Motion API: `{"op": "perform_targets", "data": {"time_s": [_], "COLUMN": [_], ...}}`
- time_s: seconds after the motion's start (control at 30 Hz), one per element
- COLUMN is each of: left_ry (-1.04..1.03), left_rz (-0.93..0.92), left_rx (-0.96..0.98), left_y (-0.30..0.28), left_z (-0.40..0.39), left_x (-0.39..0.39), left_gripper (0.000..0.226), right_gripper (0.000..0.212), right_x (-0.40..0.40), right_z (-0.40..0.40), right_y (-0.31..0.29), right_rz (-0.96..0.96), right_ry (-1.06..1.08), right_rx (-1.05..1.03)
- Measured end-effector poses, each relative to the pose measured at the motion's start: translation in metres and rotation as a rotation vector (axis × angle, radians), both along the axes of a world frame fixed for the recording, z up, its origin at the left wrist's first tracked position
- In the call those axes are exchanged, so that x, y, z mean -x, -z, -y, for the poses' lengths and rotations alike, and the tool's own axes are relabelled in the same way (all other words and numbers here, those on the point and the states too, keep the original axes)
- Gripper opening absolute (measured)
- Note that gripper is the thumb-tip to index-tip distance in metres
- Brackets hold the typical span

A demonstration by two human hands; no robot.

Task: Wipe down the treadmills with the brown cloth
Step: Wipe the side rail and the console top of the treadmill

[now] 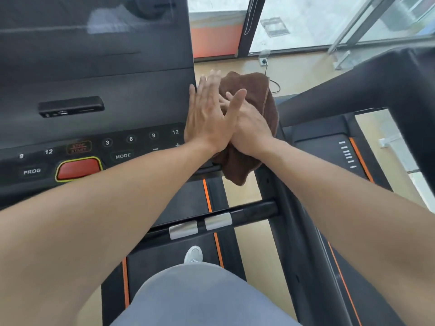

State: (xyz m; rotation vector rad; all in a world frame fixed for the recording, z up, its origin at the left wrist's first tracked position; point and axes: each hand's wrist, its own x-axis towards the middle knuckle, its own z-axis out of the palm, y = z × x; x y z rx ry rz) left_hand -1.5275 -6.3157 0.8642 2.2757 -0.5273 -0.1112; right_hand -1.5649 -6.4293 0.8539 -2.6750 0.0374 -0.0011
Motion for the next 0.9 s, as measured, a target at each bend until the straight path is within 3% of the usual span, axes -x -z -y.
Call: {"op": "perform_targets", "data": {"time_s": [0.17,0.43,0.67,0.9], "left_ry": [0.041,0.059,0.042,0.029], "left_rz": [0.032,0.066,0.025,0.008], "left_rx": [0.012,-0.057,-0.027,0.009], "left_y": [0.006,0.007,0.005,0.002], "left_z": [-0.001,0.001,-0.001,-0.003], "left_x": [-0.006,-0.008,-0.008,-0.006], "left_gripper": [0.089,0.095,0.085,0.062], "right_gripper": [0.049,0.028,0.044,0.027], "right_x": [0.059,0.054,0.027,0.066], "right_z": [0.004,-0.002,-0.016,-0.030], "right_y": [-0.017,0.014,0.006,0.016], "right_rz": [-0.029,0.267,0.150,0.318], "right_ry": [0.118,0.222,0.294,0.459], "right_rx": [-0.017,0.170,0.233,0.106]}}
